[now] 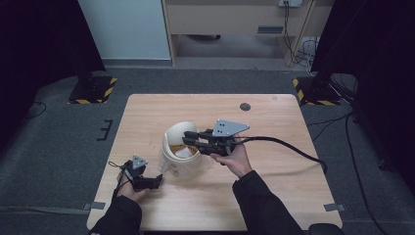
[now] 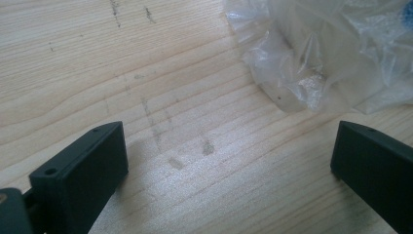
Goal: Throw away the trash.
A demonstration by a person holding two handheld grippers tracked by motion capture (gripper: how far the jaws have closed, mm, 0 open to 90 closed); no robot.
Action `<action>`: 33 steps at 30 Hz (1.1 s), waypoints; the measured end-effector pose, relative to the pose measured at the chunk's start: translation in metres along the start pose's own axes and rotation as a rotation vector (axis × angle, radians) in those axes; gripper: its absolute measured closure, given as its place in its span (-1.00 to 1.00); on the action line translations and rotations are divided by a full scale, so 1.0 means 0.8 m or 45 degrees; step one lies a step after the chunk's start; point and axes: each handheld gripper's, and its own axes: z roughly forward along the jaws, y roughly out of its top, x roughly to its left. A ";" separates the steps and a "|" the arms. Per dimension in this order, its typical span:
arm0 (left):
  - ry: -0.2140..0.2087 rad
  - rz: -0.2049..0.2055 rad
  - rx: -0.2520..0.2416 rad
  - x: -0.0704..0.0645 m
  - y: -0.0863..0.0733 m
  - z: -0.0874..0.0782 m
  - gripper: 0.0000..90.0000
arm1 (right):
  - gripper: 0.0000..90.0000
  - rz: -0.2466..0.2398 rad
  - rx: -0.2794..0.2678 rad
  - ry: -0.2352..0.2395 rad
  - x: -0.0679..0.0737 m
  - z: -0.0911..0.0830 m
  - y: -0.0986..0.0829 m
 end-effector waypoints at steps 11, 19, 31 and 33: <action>0.000 0.000 0.000 0.000 0.000 0.000 -1.00 | 0.30 0.029 -0.095 -0.179 -0.012 -0.048 0.028; 0.000 0.000 0.000 0.000 0.000 0.000 -1.00 | 0.05 0.115 -0.015 -0.374 -0.032 -0.098 0.000; -0.005 -0.005 -0.004 0.001 0.000 0.000 -1.00 | -0.16 0.260 0.109 -0.547 -0.049 -0.172 -0.058; -0.009 -0.008 -0.006 0.001 0.000 -0.001 -1.00 | -0.18 0.272 0.128 -0.562 -0.050 -0.180 -0.067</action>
